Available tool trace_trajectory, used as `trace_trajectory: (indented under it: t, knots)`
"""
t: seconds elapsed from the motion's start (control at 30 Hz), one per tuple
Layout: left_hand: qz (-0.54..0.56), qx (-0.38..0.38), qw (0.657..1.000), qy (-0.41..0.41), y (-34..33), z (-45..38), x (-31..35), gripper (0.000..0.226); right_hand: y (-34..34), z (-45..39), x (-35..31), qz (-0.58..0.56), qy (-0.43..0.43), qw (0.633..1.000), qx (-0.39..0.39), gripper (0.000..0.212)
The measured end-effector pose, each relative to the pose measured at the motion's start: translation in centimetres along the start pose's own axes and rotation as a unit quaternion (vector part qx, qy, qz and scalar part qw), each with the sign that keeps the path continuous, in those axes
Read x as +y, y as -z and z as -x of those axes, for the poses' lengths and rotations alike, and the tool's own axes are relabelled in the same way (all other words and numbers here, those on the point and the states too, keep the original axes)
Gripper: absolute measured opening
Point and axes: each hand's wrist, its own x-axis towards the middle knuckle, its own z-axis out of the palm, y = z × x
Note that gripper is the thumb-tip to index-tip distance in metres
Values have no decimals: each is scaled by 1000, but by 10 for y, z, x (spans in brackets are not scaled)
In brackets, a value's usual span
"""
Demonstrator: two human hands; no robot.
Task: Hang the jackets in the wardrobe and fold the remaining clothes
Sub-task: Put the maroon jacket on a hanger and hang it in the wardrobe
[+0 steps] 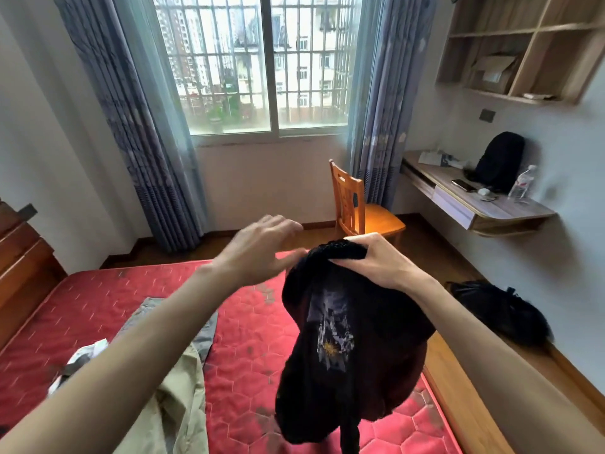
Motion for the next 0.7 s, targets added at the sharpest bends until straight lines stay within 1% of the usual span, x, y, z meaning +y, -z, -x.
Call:
trace_trajectory:
  t: [0.07, 0.13, 0.23, 0.3, 0.4, 0.43, 0.5, 0.57, 0.63, 0.7]
  knots:
    - [32, -51, 998, -23, -21, -3, 23, 49, -2, 2, 0, 8, 1, 1000, 10, 18]
    - [62, -77, 995, -23, -40, -3, 34, 45, 1, 6, 0, 28, 1, 1000, 13, 18]
    - [152, -89, 984, 10, -62, -2, 39, 37, 10, 14, -1, 50, -2, 999, 16, 17]
    - [166, -92, 981, 35, -73, -1, 41, 31, 18, 21, 0, 54, -8, 998, 22, 18]
    - [132, -84, 985, 67, -84, 2, 41, 26, 29, 28, 5, 93, -20, 995, 18, 17]
    - [120, -73, 987, 76, -85, 3, 39, 25, 33, 30, 9, 134, -27, 990, 15, 17]
    - [92, -45, 991, 82, -83, 3, 36, 24, 41, 35, 15, 253, -50, 966, 8, 25]
    - [48, -11, 997, 62, -77, 0, 36, 22, 45, 42, 22, 337, -81, 938, 3, 31]
    - [-3, 35, 999, 23, -72, -4, 43, 24, 45, 50, 30, 362, -114, 925, 1, 36]
    - [-56, 75, 995, -17, -67, -10, 55, 28, 43, 60, 40, 362, -152, 920, 9, 34]
